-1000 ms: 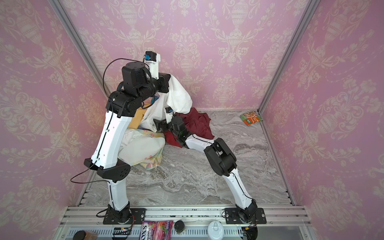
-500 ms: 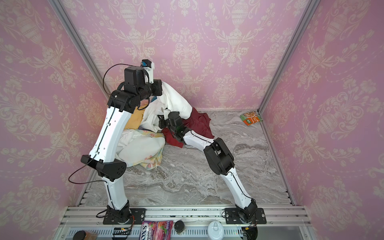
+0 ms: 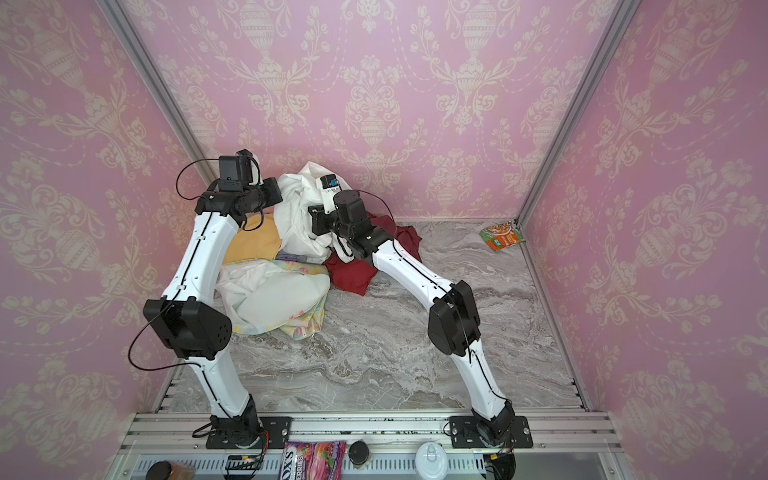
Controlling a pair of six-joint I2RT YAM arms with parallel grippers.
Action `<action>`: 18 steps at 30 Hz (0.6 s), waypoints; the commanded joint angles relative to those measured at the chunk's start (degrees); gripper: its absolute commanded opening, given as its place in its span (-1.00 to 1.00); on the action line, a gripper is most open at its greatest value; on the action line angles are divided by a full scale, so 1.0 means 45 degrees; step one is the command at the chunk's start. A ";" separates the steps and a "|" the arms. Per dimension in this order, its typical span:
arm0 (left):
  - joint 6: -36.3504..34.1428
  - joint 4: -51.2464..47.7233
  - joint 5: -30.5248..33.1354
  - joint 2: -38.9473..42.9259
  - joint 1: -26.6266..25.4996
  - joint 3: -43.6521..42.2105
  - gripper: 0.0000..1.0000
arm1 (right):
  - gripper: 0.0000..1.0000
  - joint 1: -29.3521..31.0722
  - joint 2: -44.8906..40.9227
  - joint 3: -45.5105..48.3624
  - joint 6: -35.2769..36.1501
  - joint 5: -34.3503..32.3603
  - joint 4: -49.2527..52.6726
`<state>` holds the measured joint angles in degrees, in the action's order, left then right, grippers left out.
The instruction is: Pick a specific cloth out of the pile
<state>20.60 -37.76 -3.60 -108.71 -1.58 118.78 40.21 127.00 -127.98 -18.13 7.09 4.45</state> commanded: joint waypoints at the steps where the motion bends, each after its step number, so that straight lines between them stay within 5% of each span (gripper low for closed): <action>1: 0.0343 0.0590 -0.0458 0.0425 0.0020 -0.0997 -1.00 | -1.00 -0.0038 -0.0021 -0.1944 0.0263 0.0415 0.1324; 3: 0.0449 0.0939 -0.0568 0.0649 0.0003 -0.1696 -0.93 | -1.00 -0.0082 0.0271 -0.2957 0.0423 0.0316 0.1781; 4: 0.0534 0.1321 -0.0581 0.0910 0.0001 -0.2269 -0.75 | -1.00 -0.0147 0.0461 -0.3483 0.0435 0.0272 0.1921; 7: 0.0709 0.3079 -0.0958 0.1998 0.0001 -0.4235 0.21 | -1.00 -0.0354 0.0929 -0.4635 0.0295 0.0416 0.1847; 14: 0.0372 0.6175 -0.2086 0.4264 -0.0001 -0.7954 0.70 | -1.00 -0.0808 0.0720 -0.4671 -0.0179 0.0105 0.0140; 18: 0.0500 0.7902 -0.2772 0.5267 -0.0019 -1.0092 0.82 | -1.00 -0.0896 0.0407 -0.4518 -0.0219 -0.0115 -0.0129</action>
<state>23.03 -10.24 -11.92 -87.20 -1.63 77.84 36.18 130.30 -147.33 -18.28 7.53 9.56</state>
